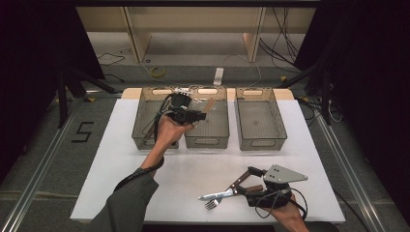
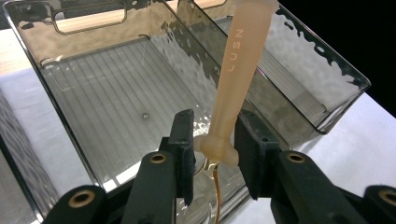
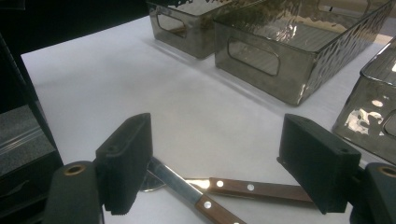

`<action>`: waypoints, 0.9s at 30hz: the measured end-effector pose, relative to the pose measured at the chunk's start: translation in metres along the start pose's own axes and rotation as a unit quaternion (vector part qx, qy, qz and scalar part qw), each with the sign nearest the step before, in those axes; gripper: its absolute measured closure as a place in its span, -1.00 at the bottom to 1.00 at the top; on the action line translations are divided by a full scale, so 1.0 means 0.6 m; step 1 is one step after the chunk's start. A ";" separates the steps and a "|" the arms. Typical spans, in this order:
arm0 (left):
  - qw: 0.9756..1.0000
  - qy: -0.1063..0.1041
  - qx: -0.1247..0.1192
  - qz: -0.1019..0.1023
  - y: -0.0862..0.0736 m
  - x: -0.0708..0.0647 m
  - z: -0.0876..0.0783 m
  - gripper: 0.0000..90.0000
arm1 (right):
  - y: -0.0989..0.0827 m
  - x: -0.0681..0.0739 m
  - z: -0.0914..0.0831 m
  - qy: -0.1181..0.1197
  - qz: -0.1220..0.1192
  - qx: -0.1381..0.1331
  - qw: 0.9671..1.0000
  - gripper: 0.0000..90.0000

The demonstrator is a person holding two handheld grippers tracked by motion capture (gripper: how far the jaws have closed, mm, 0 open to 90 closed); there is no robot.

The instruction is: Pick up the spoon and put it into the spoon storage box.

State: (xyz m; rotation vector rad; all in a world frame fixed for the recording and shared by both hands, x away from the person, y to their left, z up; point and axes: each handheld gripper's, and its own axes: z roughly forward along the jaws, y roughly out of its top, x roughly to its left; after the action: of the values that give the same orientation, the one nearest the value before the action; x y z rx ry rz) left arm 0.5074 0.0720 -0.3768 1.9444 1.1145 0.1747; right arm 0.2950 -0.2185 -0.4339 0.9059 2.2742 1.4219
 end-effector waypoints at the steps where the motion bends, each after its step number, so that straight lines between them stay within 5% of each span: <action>1: 1.000 0.001 0.001 0.000 0.001 0.000 0.002 0.52 | 0.000 0.000 0.000 0.000 0.000 0.001 1.000 -0.41; 27: 0.999 0.028 0.009 -0.021 -0.008 0.022 0.042 0.50 | 0.000 0.000 -0.002 0.002 0.002 -0.002 1.000 -0.41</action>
State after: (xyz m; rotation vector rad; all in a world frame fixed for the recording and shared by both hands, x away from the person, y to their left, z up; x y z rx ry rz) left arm 0.5247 0.0681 -0.3994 1.9410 1.1973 0.1986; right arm 0.2946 -0.2192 -0.4332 0.9087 2.2722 1.4303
